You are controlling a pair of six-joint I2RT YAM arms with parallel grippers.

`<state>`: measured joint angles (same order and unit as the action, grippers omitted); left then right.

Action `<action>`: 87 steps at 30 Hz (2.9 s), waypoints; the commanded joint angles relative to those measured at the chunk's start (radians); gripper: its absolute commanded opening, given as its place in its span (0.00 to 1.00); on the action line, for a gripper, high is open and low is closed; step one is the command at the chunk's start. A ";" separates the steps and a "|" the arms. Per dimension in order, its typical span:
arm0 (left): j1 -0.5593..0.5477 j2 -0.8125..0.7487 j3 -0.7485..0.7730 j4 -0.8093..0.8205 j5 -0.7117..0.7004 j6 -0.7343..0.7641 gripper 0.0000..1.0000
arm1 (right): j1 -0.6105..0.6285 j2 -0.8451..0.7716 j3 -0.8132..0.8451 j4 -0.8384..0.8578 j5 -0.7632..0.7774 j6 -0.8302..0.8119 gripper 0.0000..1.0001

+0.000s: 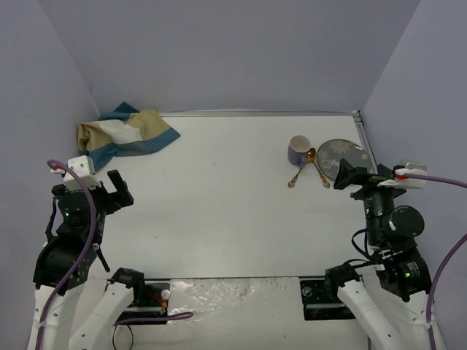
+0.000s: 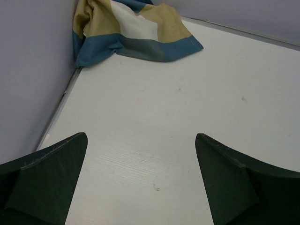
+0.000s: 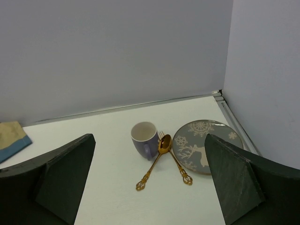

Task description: Set the dinner table for one person

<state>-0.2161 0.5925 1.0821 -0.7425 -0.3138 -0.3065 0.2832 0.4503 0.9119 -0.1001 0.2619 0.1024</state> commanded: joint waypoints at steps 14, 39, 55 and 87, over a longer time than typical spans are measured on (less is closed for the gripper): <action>0.020 0.622 0.116 0.158 0.038 -0.253 0.97 | 0.005 0.120 -0.071 0.063 -0.125 0.187 1.00; 0.283 1.523 0.699 0.427 0.115 -0.269 0.97 | 0.005 0.098 -0.109 0.059 -0.316 0.192 1.00; 0.271 1.680 0.816 0.365 0.248 -0.206 0.13 | 0.005 0.145 -0.115 0.060 -0.323 0.203 1.00; -0.144 0.756 0.168 0.038 0.281 -0.315 0.97 | 0.292 0.729 -0.017 0.148 -0.239 0.227 1.00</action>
<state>-0.3875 1.5029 1.3341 -0.7026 0.0194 -0.6370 0.4758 1.0575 0.8267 -0.0462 -0.0915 0.3300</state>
